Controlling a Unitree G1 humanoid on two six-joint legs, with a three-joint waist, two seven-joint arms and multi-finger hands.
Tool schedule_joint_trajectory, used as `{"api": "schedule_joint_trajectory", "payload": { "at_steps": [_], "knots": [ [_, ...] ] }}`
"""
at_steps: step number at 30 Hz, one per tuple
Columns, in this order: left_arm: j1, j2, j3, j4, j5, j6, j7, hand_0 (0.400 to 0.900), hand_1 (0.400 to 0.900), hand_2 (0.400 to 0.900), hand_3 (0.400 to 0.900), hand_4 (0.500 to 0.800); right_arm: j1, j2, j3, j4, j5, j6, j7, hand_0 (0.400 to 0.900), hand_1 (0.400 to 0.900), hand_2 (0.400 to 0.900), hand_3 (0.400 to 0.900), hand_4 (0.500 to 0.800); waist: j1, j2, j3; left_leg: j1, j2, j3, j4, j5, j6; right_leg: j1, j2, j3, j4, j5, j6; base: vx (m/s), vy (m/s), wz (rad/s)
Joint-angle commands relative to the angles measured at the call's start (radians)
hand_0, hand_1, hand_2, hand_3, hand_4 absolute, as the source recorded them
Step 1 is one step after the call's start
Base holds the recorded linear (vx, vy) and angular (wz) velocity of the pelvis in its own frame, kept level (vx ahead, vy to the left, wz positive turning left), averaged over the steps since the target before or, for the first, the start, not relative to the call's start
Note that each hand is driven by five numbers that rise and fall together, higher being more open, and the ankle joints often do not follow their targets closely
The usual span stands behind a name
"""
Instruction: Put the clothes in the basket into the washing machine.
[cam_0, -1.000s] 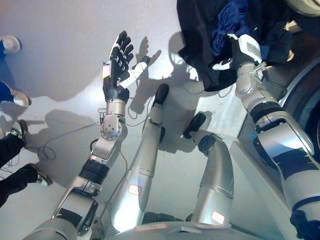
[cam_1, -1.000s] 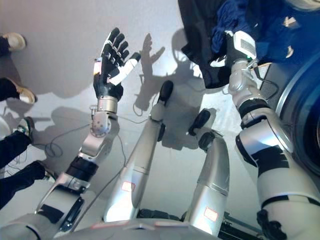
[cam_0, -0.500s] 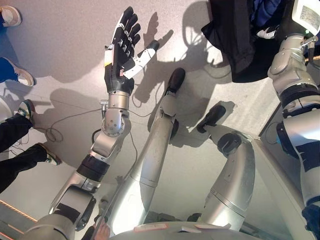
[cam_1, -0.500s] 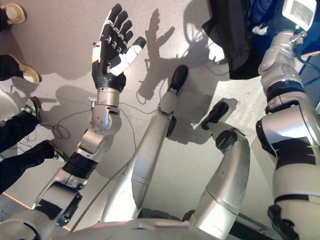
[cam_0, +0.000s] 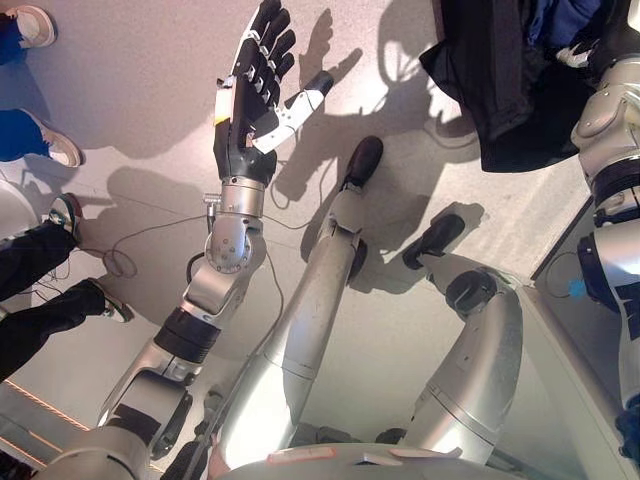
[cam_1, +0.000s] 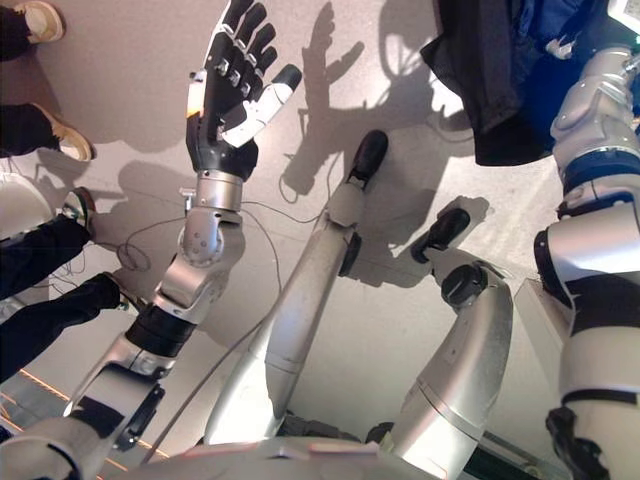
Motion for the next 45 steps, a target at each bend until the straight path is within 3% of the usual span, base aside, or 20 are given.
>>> {"api": "schedule_joint_trajectory", "payload": {
  "at_steps": [1,9,16,27,35,45],
  "knots": [
    [0.087,-0.051,0.065,-0.1,0.022,-0.099,0.001,0.9,0.9,0.9,0.9,0.8,0.138,0.005,0.049,0.046,0.023,0.028,0.012,0.4,0.4,0.4,0.4,0.5,-0.031,0.07,-0.082,0.013,-0.004,-0.019,0.118,-0.185,0.037,-0.04,0.014,0.09,-0.055,0.09,0.104,0.0,-0.019,-0.04],
    [0.074,-0.046,0.086,-0.075,0.035,-0.1,0.019,0.9,0.9,0.9,0.9,0.8,0.161,0.055,0.029,0.002,0.043,0.014,-0.024,0.4,0.4,0.4,0.4,0.5,-0.053,0.045,-0.1,0.021,0.004,-0.013,0.11,-0.182,0.036,-0.028,0.027,0.088,-0.068,0.102,0.1,-0.01,-0.004,-0.03],
    [0.072,-0.035,0.145,-0.064,0.086,-0.082,0.089,0.9,0.9,0.9,0.9,0.8,0.13,0.08,0.035,-0.145,0.055,-0.009,-0.082,0.4,0.4,0.4,0.4,0.5,-0.124,-0.019,-0.091,0.047,0.019,-0.024,0.094,-0.182,0.029,0.023,0.059,0.063,-0.114,0.119,0.094,-0.04,-0.021,-0.12],
    [0.102,-0.037,0.246,-0.047,0.117,-0.053,0.147,0.9,0.9,0.9,0.9,0.8,0.236,0.063,-0.07,-0.567,-0.002,0.005,-0.125,0.4,0.4,0.4,0.4,0.5,-0.215,-0.078,-0.101,0.05,0.035,-0.036,0.111,-0.191,0.027,0.059,0.098,0.039,-0.145,0.128,0.086,-0.05,-0.001,-0.12],
    [0.141,-0.037,0.322,-0.047,0.141,-0.025,0.163,0.9,0.9,0.9,0.9,0.8,0.448,-0.056,-0.24,-0.879,-0.222,0.085,-0.106,0.4,0.4,0.4,0.4,0.5,-0.268,-0.112,-0.112,0.042,0.045,-0.039,0.121,-0.201,0.029,0.062,0.116,0.035,-0.158,0.135,0.089,-0.03,0.015,-0.13],
    [0.177,-0.028,0.365,-0.048,0.164,-0.003,0.145,0.9,0.9,0.9,0.9,0.8,0.699,-0.146,-0.433,-0.98,-0.345,0.121,-0.077,0.4,0.4,0.4,0.4,0.5,-0.307,-0.139,-0.131,0.053,0.063,-0.035,0.107,-0.207,0.035,0.076,0.139,0.035,-0.188,0.142,0.095,0.0,0.019,-0.1]
  ]
}}
